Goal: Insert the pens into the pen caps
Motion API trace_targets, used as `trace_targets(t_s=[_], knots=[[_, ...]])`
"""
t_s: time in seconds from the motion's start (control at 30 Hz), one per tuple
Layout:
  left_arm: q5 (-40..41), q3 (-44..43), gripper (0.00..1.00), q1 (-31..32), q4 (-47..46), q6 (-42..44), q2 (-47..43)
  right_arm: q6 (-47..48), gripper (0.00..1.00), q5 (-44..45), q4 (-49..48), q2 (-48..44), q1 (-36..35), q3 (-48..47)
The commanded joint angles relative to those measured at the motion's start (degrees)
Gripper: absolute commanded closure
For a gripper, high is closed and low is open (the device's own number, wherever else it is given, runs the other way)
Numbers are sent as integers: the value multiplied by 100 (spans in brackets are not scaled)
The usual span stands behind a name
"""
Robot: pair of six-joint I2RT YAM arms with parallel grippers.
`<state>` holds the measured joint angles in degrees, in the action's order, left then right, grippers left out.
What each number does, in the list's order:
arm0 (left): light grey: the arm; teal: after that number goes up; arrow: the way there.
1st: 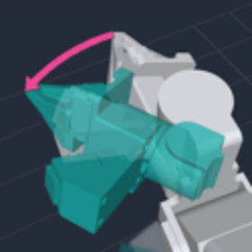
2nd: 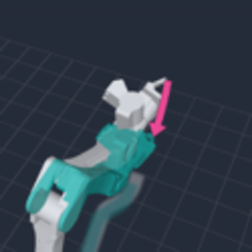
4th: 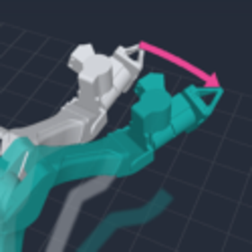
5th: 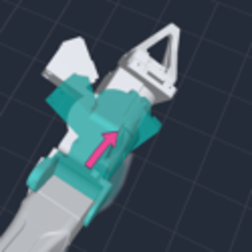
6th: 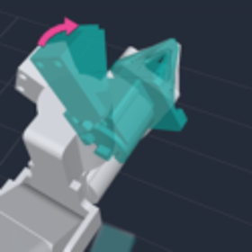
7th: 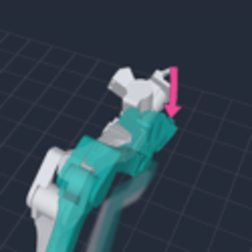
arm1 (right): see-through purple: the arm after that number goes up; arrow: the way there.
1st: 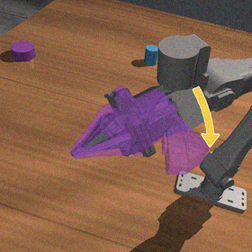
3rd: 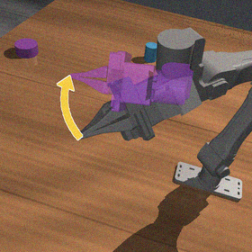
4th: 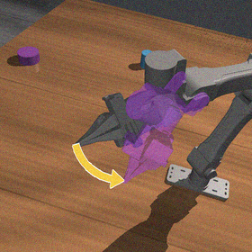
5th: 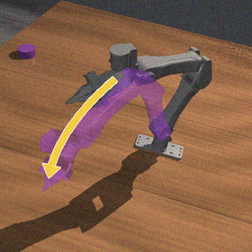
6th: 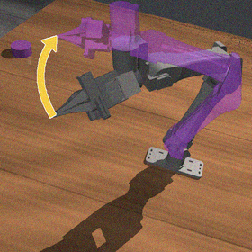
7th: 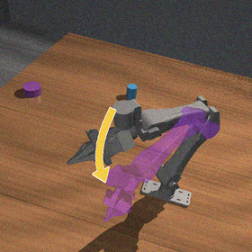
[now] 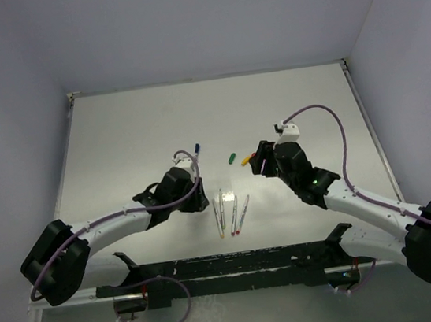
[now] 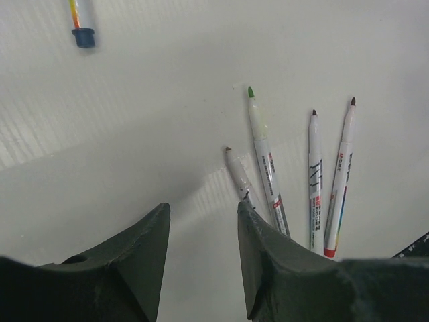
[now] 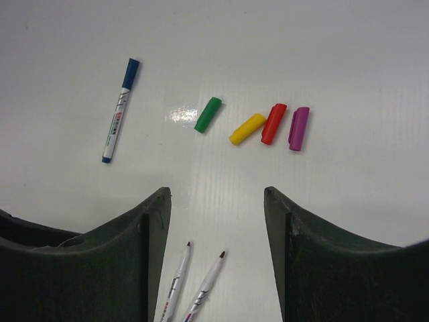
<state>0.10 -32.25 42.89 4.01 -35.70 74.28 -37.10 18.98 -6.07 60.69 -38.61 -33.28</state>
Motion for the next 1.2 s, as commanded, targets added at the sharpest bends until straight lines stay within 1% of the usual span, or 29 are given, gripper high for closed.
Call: trace_targets(t_s=[0.0, 0.37, 0.77, 0.97, 1.17], knots=[[449, -198, 52, 359, 132, -254, -202, -144, 41, 69, -242, -191, 2, 43], [812, -488, 50, 935, 61, -414, 515, -124, 40, 50, -217, -319, -1, 99], [1066, -779, 50, 1132, 154, -410, 904, -93, 40, -24, -297, -325, -5, 133], [1295, -993, 50, 1301, 520, -357, 1097, -100, 40, -42, -334, -295, -4, 126], [1473, -1088, 53, 1425, 1000, -368, 1146, -113, 40, -52, -338, -319, 1, 134]])
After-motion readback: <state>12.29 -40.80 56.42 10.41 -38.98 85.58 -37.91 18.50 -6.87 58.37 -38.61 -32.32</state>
